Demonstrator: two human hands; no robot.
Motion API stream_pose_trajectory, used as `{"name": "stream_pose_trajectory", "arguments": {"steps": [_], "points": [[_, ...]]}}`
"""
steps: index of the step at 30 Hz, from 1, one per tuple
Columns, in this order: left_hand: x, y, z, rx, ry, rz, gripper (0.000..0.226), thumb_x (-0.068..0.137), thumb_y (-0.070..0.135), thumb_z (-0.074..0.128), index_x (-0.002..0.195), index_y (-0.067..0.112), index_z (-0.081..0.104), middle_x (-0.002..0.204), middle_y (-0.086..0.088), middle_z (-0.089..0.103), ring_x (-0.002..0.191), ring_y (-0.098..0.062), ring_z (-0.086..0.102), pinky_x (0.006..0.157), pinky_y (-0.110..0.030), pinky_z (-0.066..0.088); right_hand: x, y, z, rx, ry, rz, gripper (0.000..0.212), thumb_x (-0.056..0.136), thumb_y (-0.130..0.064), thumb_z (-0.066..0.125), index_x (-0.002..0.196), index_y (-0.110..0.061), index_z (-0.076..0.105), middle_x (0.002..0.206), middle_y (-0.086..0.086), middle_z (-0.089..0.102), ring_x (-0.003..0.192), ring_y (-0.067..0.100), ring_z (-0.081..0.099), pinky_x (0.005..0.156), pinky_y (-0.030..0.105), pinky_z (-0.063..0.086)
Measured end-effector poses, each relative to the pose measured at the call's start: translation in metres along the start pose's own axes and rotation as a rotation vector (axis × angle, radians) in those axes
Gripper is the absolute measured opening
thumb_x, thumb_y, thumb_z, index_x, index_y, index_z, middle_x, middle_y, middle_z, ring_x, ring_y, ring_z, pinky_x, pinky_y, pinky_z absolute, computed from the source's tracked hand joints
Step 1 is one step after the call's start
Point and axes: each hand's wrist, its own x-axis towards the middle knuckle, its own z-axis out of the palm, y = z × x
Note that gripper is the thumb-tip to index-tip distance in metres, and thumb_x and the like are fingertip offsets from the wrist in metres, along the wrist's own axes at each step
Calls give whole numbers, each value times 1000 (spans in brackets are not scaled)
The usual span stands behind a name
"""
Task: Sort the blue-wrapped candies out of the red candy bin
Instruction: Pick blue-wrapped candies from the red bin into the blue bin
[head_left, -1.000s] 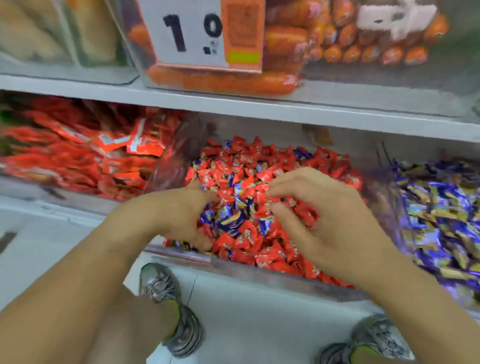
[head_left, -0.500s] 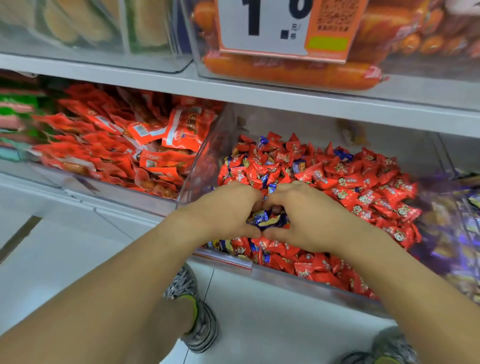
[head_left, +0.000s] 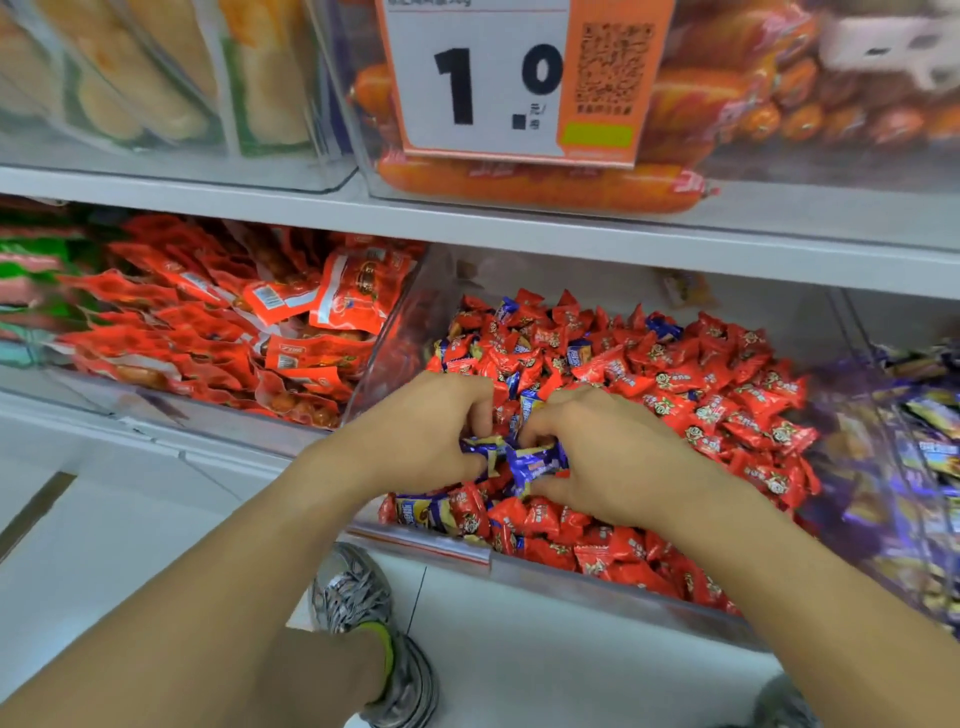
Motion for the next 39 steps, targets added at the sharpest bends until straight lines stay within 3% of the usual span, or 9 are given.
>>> {"name": "stream_pose_trajectory", "arguments": {"steps": [6, 9, 13, 15, 22, 27, 31, 34, 39], "points": [[-4, -2, 0, -25, -107, -79, 33, 85, 22, 74, 111, 25, 56, 97, 4, 61, 75, -7, 61, 77, -31, 56, 0, 7, -5, 143, 37, 51, 18, 90, -41, 66, 104, -29, 67, 89, -9, 66, 85, 15, 60, 76, 35, 51], [-4, -1, -3, -1, -129, -110, 40, 93, 24, 64, 131, 30, 51, 108, -6, 61, 72, -6, 56, 74, -26, 50, -4, 11, -9, 236, 110, 63, 20, 95, -35, 61, 113, -26, 65, 59, -17, 56, 70, 2, 55, 75, 31, 49], [-5, 2, -4, -30, -150, -175, 40, 101, 28, 49, 140, 25, 40, 72, -2, 56, 51, -8, 46, 49, -20, 38, -9, 18, -18, 359, 174, 132, 41, 100, -33, 53, 139, -31, 43, 63, -11, 60, 75, 1, 57, 85, 33, 50], [-4, 4, -4, -71, -154, -197, 39, 103, 31, 45, 140, 23, 36, 71, -5, 58, 53, -12, 49, 53, -29, 44, -11, 25, -23, 360, 181, 160, 41, 102, -33, 47, 141, -32, 37, 73, 1, 69, 74, 6, 61, 79, 38, 53], [5, 23, 0, -307, -55, -78, 21, 100, 19, 51, 119, 24, 43, 93, -6, 68, 81, -17, 72, 75, -46, 58, -30, 35, -37, 507, 226, 180, 45, 101, -24, 38, 137, -51, 34, 72, -12, 70, 63, 25, 67, 65, 46, 57], [20, 37, 7, -362, -87, -19, 13, 99, 19, 49, 110, 24, 47, 79, -8, 66, 58, -26, 60, 56, -42, 52, -33, 27, -39, 541, 242, 192, 36, 97, -10, 36, 98, -36, 61, 69, 9, 61, 58, 14, 57, 58, 34, 49], [25, 38, 16, -74, -166, -22, 25, 101, 32, 47, 113, 9, 47, 62, 2, 47, 47, -11, 38, 47, -28, 30, -37, 27, -36, 441, 134, 192, 21, 96, -31, 45, 83, -27, 61, 84, -9, 55, 86, 1, 50, 71, 10, 36], [28, 35, 20, 27, -62, 15, 41, 93, 49, 57, 78, 11, 47, 63, -1, 45, 55, -17, 40, 50, -32, 29, -36, 29, -31, 367, 114, 176, 33, 81, -59, 66, 71, -28, 59, 81, -11, 59, 82, 0, 53, 74, 20, 41], [34, 34, 22, 111, 38, 35, 47, 81, 54, 69, 72, 15, 45, 62, 2, 44, 56, -14, 41, 54, -33, 38, -36, 30, -33, 172, -69, 155, 24, 75, -52, 78, 89, -34, 74, 91, -13, 64, 87, 4, 55, 83, 32, 48]]}}
